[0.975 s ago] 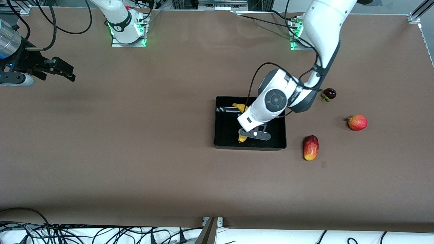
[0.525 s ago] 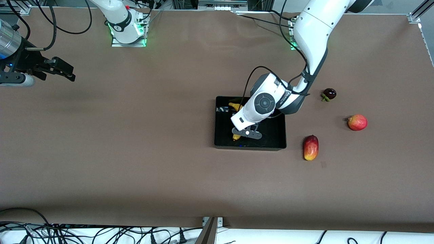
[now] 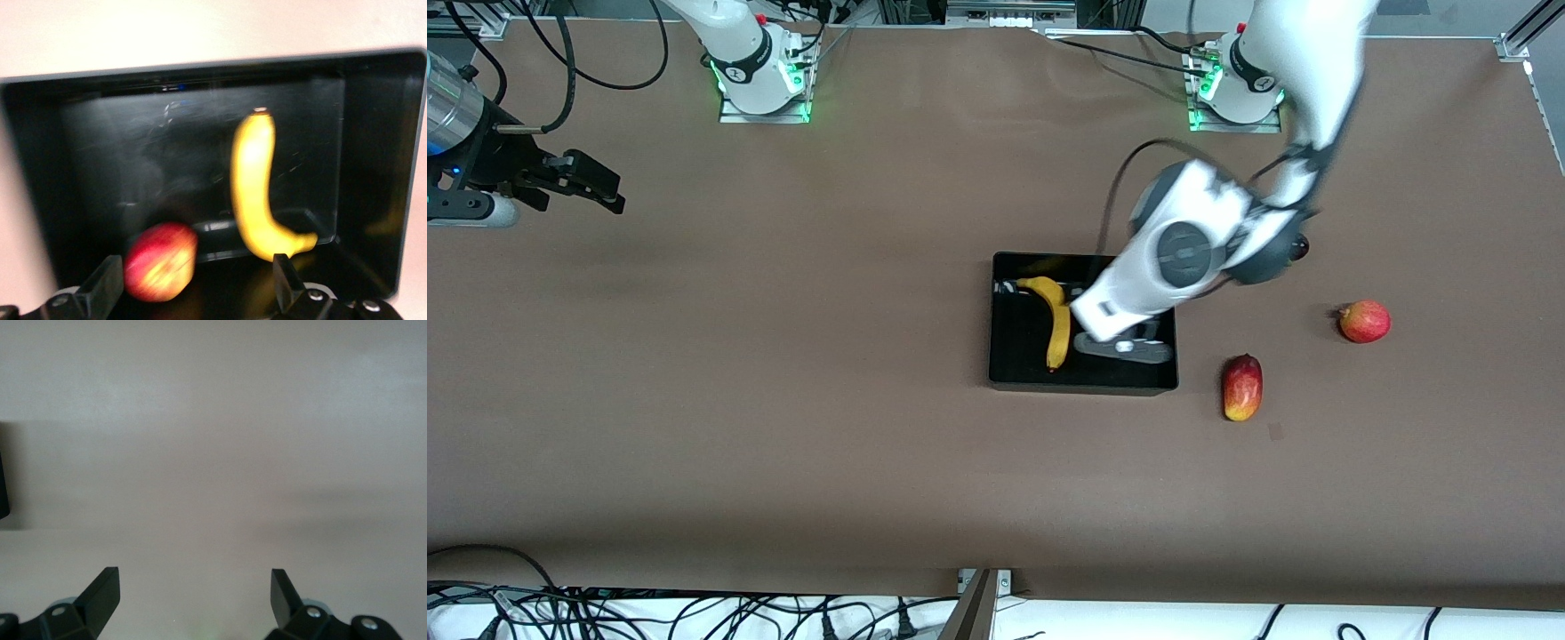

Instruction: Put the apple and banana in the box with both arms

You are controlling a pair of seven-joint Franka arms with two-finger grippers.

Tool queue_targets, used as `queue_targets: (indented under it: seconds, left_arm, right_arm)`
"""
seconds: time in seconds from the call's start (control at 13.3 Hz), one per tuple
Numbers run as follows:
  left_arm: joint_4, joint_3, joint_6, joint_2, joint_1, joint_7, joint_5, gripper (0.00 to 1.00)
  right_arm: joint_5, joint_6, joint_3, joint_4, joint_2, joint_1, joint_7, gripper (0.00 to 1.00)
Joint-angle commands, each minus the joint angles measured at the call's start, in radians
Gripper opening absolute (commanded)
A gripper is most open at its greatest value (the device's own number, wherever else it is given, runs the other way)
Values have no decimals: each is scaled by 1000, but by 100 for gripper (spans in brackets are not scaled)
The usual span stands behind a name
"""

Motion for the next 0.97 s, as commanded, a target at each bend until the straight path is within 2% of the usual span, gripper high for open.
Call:
queue_targets:
  seconds: [0.0, 0.22, 0.38, 0.45, 0.6, 0.75, 0.9]
  left_arm:
    - [-35, 1, -149, -149, 125, 76, -5, 100]
    - [-34, 85, -283, -253, 210, 281, -5, 100]
    - [-29, 140, -372, -307, 232, 307, -2, 100]
    - [-23, 154, -410, -333, 233, 307, 48, 100]
    - [52, 149, -459, -359, 233, 311, 174, 100]
    - [142, 152, -557, -347, 233, 311, 150, 100]
    - [153, 154, -585, -348, 233, 313, 138, 100]
  right_arm:
    - [-12, -6, 15, 20, 7, -13, -1, 100]
    - [-11, -6, 15, 20, 7, -13, -1, 100]
    - [-12, -6, 15, 20, 7, -13, -1, 100]
    - [-12, -6, 15, 20, 5, -13, -1, 100]
    - [-12, -6, 15, 20, 5, -13, -1, 100]
    - [-11, -6, 15, 20, 7, -13, -1, 100]
    - [-12, -6, 15, 20, 7, -13, -1, 100]
